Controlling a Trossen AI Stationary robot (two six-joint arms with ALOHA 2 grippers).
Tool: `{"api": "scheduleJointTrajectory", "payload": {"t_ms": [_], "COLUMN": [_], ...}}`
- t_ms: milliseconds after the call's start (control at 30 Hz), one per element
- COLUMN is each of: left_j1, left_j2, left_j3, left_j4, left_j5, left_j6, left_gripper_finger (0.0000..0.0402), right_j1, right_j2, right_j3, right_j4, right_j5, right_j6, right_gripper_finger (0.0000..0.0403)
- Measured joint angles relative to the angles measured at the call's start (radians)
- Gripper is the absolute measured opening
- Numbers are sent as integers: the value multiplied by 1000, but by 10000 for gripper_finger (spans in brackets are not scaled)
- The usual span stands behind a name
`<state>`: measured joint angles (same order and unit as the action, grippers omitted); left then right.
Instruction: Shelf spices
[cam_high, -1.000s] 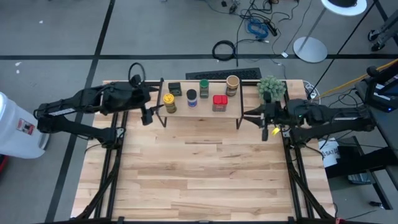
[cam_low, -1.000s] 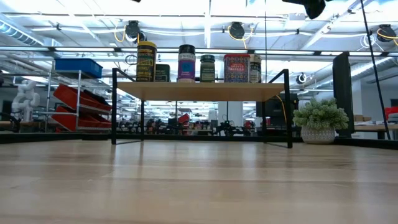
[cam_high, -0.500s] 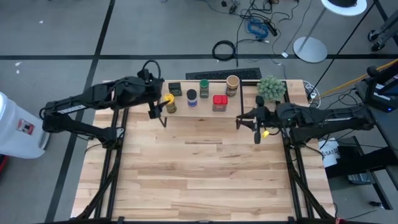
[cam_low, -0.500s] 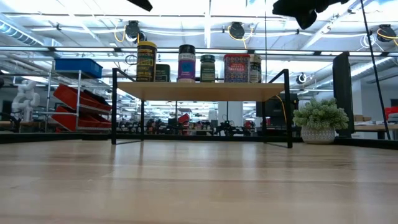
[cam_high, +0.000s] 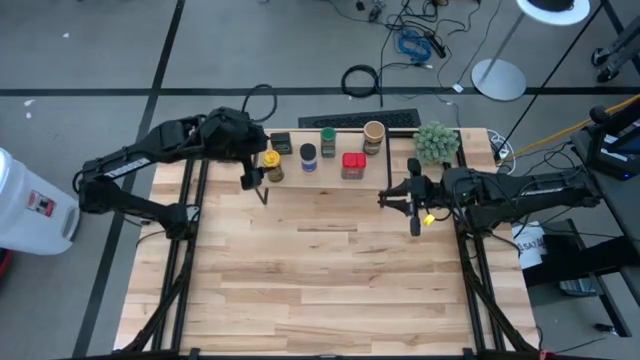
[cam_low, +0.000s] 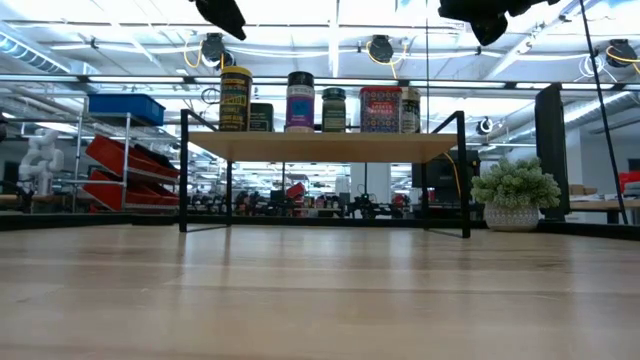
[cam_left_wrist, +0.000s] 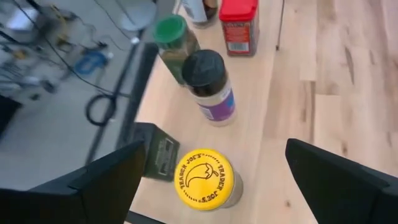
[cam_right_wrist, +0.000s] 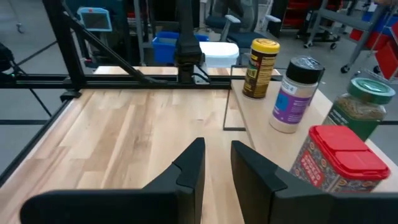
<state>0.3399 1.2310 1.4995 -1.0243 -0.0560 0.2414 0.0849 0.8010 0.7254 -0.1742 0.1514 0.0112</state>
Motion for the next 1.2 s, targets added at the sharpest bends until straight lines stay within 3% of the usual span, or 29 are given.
{"api": "scheduleJointTrajectory", "payload": {"t_ms": [167, 633, 1200], "left_j1": [66, 98, 118], "left_j2": [51, 168, 176], "left_j3": [41, 47, 46], "left_j4": [-73, -122, -167], "left_j5": [110, 115, 98], "left_j6": [0, 29, 35], "left_gripper_finger": [395, 395, 395], "right_j1": [16, 16, 16], "right_j2": [0, 0, 40], "right_j3": [0, 0, 0], "right_j4": [4, -1, 2], "right_j5": [0, 0, 0], "right_j6": [-4, -5, -20], "right_gripper_finger": [66, 66, 66]}}
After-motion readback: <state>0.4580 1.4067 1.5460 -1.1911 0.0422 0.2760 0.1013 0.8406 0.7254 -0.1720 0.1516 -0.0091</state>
